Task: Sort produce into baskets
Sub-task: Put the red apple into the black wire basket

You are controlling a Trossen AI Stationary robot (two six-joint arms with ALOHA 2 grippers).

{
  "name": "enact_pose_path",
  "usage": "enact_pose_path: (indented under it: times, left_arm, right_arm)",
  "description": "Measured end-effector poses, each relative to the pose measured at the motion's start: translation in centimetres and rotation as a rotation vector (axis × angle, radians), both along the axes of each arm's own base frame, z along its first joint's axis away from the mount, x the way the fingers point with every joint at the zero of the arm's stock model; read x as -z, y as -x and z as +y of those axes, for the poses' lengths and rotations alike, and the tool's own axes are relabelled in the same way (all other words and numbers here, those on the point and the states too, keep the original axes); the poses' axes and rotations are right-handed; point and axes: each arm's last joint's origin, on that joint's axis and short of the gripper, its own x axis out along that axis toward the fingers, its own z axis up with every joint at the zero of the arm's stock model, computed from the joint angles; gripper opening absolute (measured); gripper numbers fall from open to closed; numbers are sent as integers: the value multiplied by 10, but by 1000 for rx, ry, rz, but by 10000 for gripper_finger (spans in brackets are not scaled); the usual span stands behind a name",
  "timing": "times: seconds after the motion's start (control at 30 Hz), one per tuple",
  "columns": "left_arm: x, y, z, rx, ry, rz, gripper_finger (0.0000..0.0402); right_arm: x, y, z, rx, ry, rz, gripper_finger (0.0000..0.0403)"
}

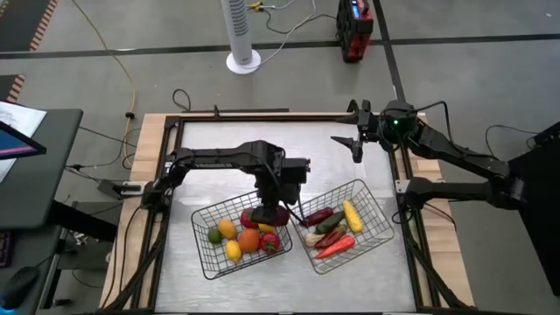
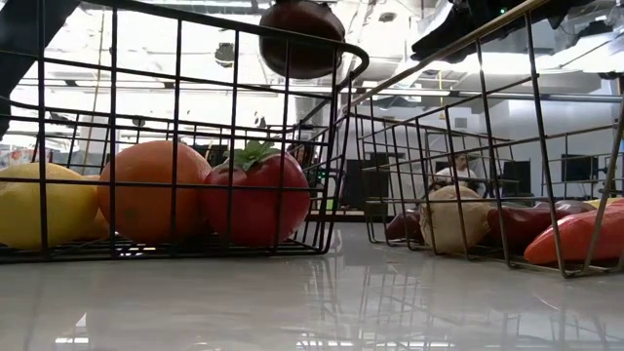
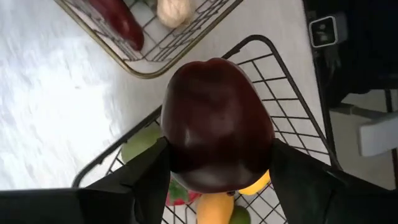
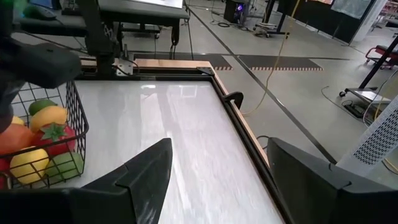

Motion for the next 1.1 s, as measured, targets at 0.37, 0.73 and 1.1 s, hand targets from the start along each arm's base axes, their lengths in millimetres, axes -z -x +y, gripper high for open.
enact_pose_path:
  times: [0.37, 0.73, 1.1]
  left_arm:
    - [1, 1, -12, -111, -110, 36, 240]
    - [-8, 38, -30, -211, -147, 106, 241]
    - [46, 81, -39, -334, -239, 204, 253]
  right_arm:
    - [2, 1, 0, -2, -5, 20, 292]
    - [1, 0, 0, -3, 2, 17, 292]
    - [-1, 0, 0, 4, -7, -9, 292]
